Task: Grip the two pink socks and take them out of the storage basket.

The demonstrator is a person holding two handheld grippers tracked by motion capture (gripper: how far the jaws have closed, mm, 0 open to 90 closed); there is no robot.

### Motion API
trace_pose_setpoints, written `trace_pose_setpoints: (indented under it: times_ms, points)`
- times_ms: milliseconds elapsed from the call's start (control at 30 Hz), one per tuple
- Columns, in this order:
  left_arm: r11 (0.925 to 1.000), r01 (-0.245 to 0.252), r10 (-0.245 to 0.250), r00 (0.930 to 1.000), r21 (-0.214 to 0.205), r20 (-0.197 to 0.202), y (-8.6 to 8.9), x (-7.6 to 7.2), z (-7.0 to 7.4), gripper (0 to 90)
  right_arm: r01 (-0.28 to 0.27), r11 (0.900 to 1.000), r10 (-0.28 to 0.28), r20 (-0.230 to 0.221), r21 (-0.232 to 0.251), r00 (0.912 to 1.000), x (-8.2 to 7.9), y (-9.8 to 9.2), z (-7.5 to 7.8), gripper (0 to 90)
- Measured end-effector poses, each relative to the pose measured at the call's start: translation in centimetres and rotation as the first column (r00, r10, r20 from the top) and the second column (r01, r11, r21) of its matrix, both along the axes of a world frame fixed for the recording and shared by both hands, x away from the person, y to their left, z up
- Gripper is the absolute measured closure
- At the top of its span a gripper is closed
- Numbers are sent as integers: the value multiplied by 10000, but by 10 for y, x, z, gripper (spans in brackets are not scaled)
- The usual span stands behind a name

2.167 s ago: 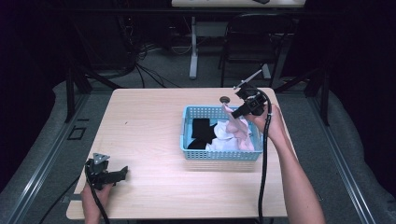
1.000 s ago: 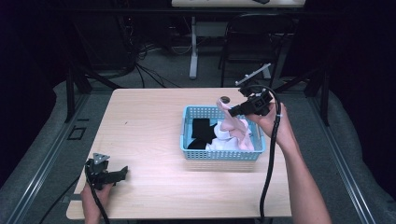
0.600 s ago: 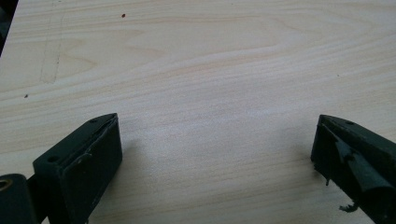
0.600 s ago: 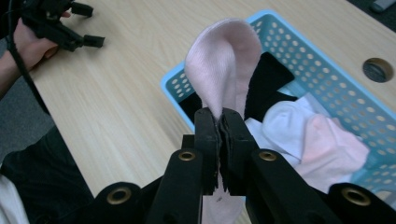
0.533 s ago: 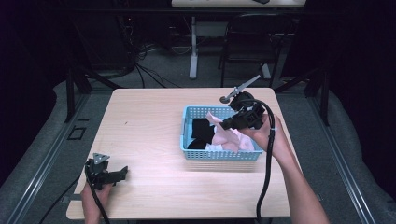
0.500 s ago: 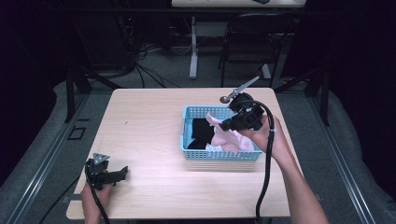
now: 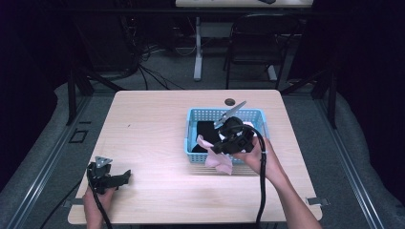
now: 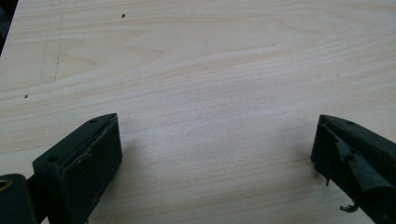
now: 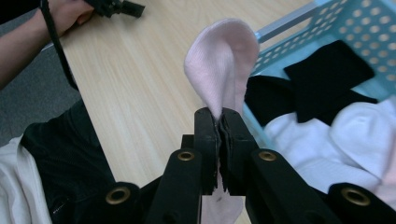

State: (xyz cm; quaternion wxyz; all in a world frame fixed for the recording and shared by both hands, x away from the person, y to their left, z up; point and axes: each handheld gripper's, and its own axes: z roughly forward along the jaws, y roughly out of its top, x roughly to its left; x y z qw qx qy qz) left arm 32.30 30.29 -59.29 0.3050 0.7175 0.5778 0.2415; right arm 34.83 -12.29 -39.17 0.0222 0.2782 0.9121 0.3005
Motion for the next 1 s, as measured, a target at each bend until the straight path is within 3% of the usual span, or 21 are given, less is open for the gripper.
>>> trace_pose_setpoints:
  times_ms: [333,567,667,700,800,1000]
  points:
    - [10000,-3,3,10000,-1,2,0,0,0,19,-807,9965,789,-772,-209,9939,-7,28,-58,863]
    - [10000,-2,2,10000,-2,2,0,0,0,19,-1058,9932,988,-1308,-481,9865,-8,38,-93,855]
    - [10000,-2,2,10000,-4,2,0,0,0,19,-1100,9918,999,-1418,-651,9848,-8,39,-105,781]
    - [10000,-1,1,10000,1,1,0,0,0,19,-1159,9902,1042,-1409,-777,9845,-8,38,-106,746]
    - [10000,1,-1,10000,-2,1,0,0,0,19,-1089,9932,1018,-1444,-419,9843,-9,36,-107,610]
    - [10000,4,-4,10000,-2,2,0,0,0,19,-765,9970,777,-1048,153,9915,-12,19,-88,409]
